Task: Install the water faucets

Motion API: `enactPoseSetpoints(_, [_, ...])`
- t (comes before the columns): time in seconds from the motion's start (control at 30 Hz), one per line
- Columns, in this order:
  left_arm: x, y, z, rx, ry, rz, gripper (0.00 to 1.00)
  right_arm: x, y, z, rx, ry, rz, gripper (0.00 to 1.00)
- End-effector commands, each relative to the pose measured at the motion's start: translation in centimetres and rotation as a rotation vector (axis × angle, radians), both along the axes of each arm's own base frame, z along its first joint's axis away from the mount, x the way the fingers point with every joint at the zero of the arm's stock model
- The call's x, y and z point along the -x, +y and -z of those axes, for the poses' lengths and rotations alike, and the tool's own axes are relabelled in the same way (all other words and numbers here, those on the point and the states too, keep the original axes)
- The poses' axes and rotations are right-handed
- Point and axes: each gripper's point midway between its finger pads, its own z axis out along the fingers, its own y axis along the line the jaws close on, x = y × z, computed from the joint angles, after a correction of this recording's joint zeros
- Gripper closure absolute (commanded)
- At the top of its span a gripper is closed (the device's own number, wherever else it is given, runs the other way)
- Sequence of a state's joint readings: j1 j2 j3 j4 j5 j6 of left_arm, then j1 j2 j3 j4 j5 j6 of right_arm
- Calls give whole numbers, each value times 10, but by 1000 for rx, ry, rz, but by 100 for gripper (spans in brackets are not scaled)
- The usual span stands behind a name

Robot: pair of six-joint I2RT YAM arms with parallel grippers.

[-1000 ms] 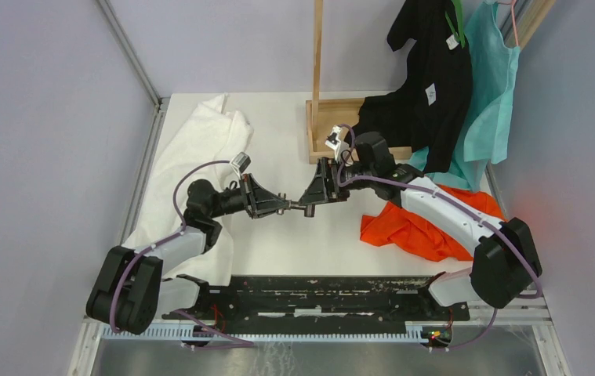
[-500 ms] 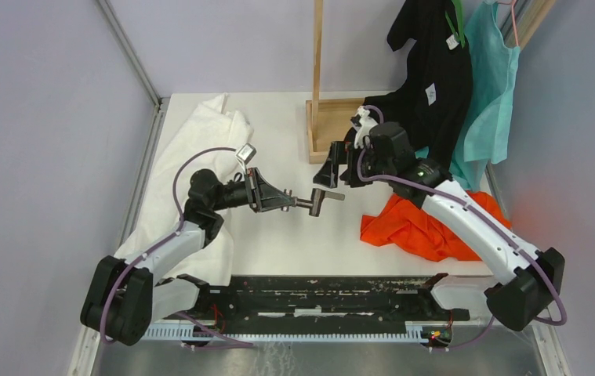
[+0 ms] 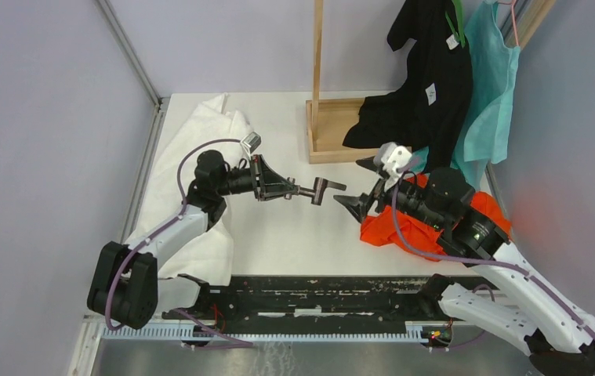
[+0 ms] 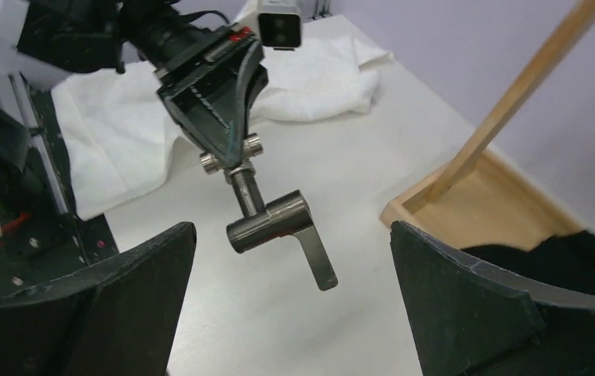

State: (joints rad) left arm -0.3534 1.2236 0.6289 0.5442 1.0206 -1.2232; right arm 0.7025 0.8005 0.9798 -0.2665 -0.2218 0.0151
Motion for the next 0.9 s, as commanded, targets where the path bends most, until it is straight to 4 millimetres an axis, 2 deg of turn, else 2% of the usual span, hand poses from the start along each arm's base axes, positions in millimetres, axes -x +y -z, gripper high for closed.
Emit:
enactPoseSetpoints(0.0, [-16, 2, -16, 35, 67, -12, 97, 1, 1, -5, 285, -307, -58, 0])
enactPoseSetpoints(0.13, [-24, 4, -18, 40, 137, -21, 97, 6, 9, 14, 489, -287, -113, 0])
enactPoseSetpoints(0.23, [-29, 5, -27, 50, 145, -37, 97, 6, 12, 21, 550, -344, -110, 0])
enactPoseSetpoints(0.37, [-36, 11, -28, 51, 198, -96, 97, 11, 26, 27, 578, -430, -112, 0])
enactPoseSetpoints(0.47, [-34, 13, -27, 51, 209, -91, 97, 16, 44, 25, 515, -542, -92, 0])
enactPoseSetpoints(0.57, [-31, 15, -26, 55, 216, -77, 97, 13, 52, 41, 546, -590, -59, 0])
enactPoseSetpoints(0.77, [-25, 16, -32, 73, 197, -49, 97, 4, 74, 52, 605, -665, 3, 0])
enactPoseSetpoints(0.87, [-21, 16, -34, 73, 179, -36, 97, -7, 82, 64, 695, -734, 58, 0])
